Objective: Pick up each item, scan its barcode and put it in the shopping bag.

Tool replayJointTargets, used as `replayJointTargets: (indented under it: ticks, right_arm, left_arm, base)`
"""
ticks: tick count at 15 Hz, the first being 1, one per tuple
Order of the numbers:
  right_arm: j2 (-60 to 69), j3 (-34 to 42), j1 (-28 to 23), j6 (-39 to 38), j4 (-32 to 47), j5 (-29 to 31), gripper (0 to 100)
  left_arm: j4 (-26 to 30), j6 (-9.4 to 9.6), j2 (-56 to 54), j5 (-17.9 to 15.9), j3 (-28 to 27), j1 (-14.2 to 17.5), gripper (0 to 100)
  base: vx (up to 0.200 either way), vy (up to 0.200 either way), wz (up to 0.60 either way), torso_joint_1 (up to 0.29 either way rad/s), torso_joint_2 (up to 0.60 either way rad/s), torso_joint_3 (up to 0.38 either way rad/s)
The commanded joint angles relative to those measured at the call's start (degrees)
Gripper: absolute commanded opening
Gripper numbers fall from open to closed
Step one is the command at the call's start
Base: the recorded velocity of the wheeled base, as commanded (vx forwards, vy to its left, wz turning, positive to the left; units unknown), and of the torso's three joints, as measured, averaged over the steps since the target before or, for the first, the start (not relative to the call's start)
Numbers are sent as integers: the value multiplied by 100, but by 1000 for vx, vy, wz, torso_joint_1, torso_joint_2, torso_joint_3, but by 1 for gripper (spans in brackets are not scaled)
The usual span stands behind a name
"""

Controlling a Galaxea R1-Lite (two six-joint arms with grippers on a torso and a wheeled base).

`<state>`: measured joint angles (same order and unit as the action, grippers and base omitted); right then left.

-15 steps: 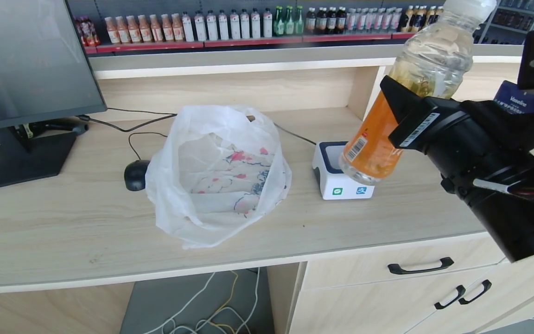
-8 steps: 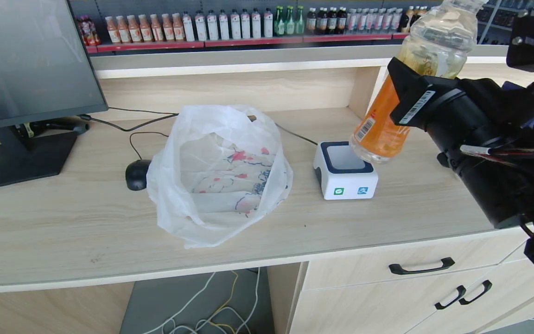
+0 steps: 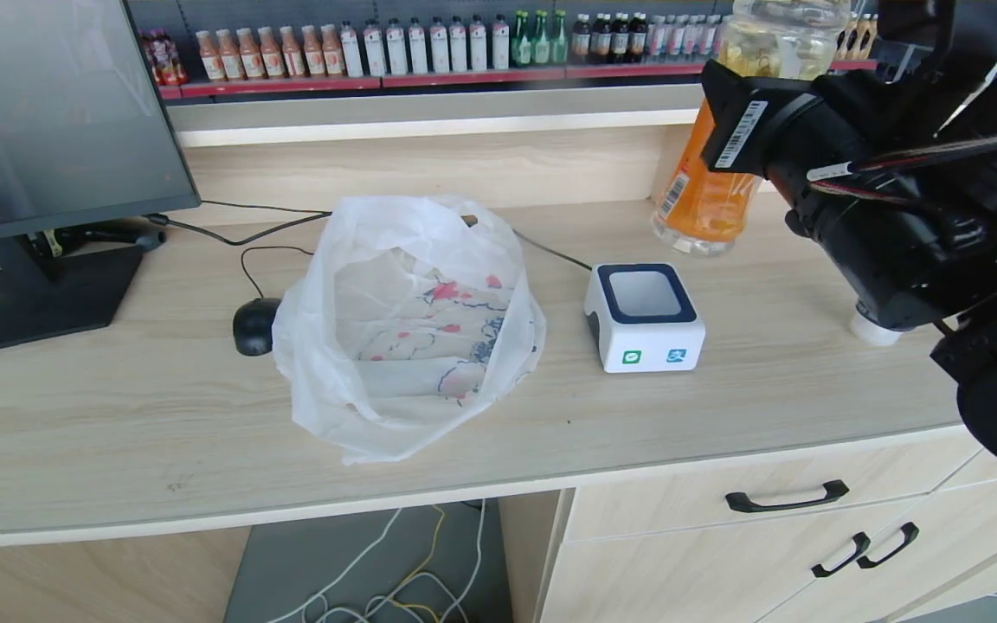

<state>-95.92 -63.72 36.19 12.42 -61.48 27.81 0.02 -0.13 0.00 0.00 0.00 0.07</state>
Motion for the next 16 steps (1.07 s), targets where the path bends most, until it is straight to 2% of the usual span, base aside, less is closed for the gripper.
replayJointTargets:
  ticks: [1,4,6,16]
  right_arm:
    - [38,-44,-25,146,162,-12,0]
    - [91,-149,-25,841,619,-214,0]
    - [91,-308,-113,1667,672,-425,0]
    - [-323,-343,-148,3680,778,-2174,0]
  left_arm:
    - [-2,-4,0,0,0,1,100]
    - [6,-4,0,0,0,1,100]
    - [-2,-4,0,0,0,-7,100]
    - [-2,-4,0,0,0,1,100]
  base:
    - [0,0,0,0,0,0]
    - [0,0,0,0,0,0]
    - [0,0,0,0,0,0]
    - [0,0,0,0,0,0]
